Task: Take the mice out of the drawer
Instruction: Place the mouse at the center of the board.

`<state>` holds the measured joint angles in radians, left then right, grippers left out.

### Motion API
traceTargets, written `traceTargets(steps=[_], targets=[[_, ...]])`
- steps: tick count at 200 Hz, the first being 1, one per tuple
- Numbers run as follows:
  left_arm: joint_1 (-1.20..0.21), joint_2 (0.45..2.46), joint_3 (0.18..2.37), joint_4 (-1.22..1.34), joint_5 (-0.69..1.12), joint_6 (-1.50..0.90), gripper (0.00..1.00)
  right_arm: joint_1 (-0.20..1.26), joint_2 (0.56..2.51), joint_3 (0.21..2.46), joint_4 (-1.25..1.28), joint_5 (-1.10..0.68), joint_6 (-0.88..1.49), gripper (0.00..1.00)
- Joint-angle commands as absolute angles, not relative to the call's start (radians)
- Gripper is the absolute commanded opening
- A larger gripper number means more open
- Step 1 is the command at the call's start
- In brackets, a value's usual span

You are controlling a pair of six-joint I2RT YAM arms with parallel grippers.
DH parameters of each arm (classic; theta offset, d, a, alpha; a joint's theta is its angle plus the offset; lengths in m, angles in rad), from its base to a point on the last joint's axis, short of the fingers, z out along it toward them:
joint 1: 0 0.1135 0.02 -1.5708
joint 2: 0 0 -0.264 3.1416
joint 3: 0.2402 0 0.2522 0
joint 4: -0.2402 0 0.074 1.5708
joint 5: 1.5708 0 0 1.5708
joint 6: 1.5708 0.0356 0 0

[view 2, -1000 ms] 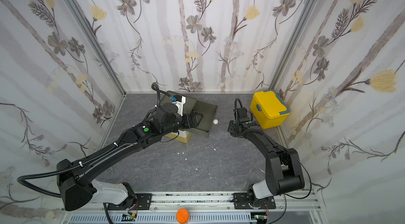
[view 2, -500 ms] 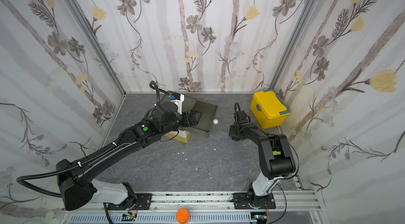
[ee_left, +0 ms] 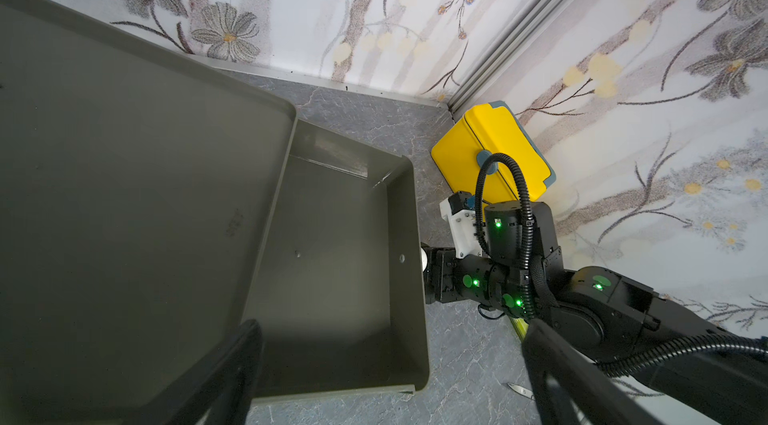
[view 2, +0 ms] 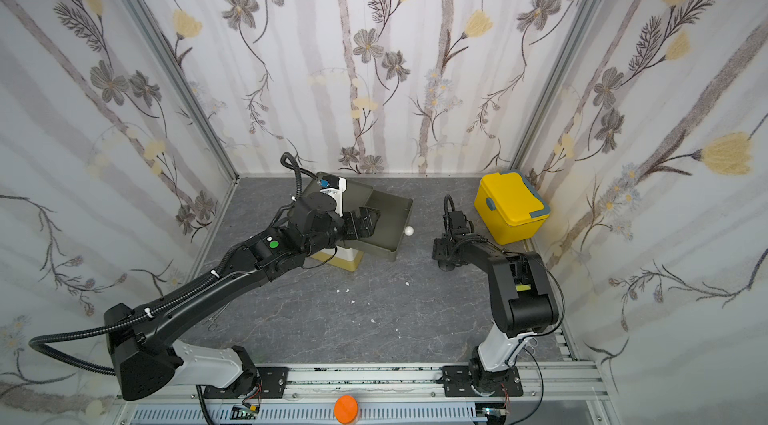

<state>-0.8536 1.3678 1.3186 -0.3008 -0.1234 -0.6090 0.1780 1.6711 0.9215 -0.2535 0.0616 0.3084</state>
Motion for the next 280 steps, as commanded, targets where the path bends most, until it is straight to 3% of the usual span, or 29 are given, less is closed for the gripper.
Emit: traceTargets(steps=[1,56,81,114,190,233,280], targets=[[-0.850,1.365,1.336,-0.305,-0.138,-0.591,1.00,0.176,1.626,0.953,-0.289,0.069,0.307,0.72],[-0.804,1.328,1.357,-0.374,-0.169,-0.564,1.00,0.158,1.397,1.023,-0.426,0.102,0.351,0.75],[-0.759,1.287,1.328,-0.380,-0.169,-0.561,1.00,0.162,1.325,1.094,-0.486,0.014,0.360,0.76],[-0.689,1.262,1.301,-0.390,-0.150,-0.564,1.00,0.247,1.280,1.227,-0.541,-0.015,0.364,0.78],[-0.583,1.228,1.197,-0.377,-0.150,-0.646,1.00,0.592,1.440,1.461,-0.565,-0.001,0.267,0.81],[-0.531,1.189,1.138,-0.373,-0.179,-0.689,1.00,0.643,1.555,1.521,-0.553,-0.014,0.237,0.75],[-0.467,1.193,1.087,-0.361,-0.149,-0.712,1.00,0.660,1.589,1.563,-0.633,0.164,0.348,0.73]])
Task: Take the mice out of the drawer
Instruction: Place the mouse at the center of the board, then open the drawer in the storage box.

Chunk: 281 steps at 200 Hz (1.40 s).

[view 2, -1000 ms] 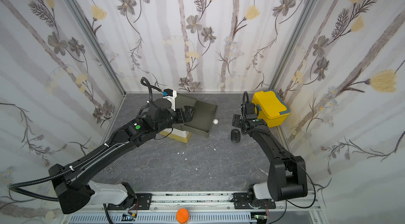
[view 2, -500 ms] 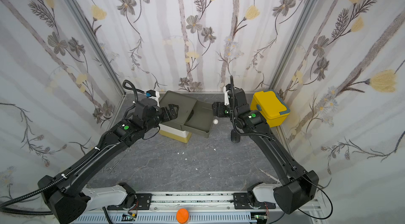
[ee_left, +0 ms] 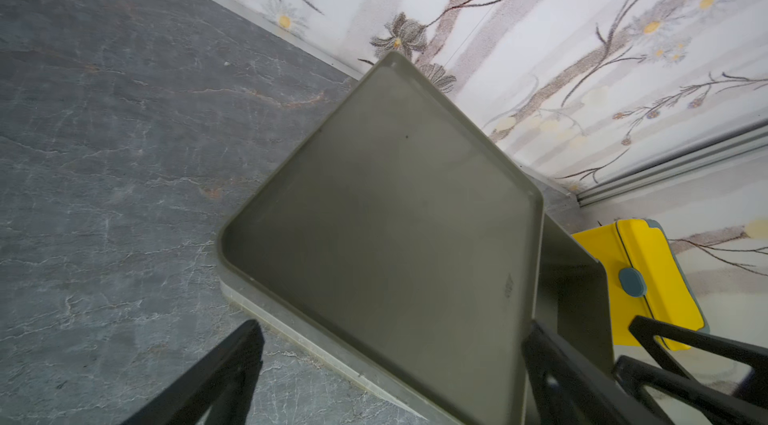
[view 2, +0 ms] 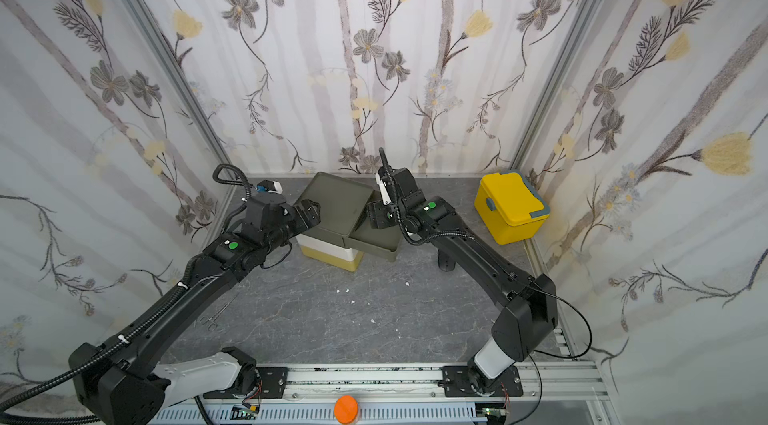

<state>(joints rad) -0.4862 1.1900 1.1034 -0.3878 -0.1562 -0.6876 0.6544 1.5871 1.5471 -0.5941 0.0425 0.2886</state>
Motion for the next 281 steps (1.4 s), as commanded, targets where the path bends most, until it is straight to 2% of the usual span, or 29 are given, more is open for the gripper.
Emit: traceTargets(steps=[1,54,212,281], targets=[[-0.466,1.193,1.087,-0.360,-0.150,-0.712,1.00,0.660,1.589,1.563,-0.636,0.172,0.349,0.73],[-0.436,1.198,1.049,-0.346,-0.160,-0.733,0.96,0.649,1.589,1.522,-0.716,0.415,0.430,0.79],[-0.428,1.219,1.013,-0.312,-0.156,-0.752,0.92,0.512,1.545,1.388,-0.732,0.399,0.425,0.76],[-0.428,1.216,1.016,-0.306,-0.140,-0.759,0.91,0.514,1.515,1.449,-0.719,0.355,0.408,0.74]])
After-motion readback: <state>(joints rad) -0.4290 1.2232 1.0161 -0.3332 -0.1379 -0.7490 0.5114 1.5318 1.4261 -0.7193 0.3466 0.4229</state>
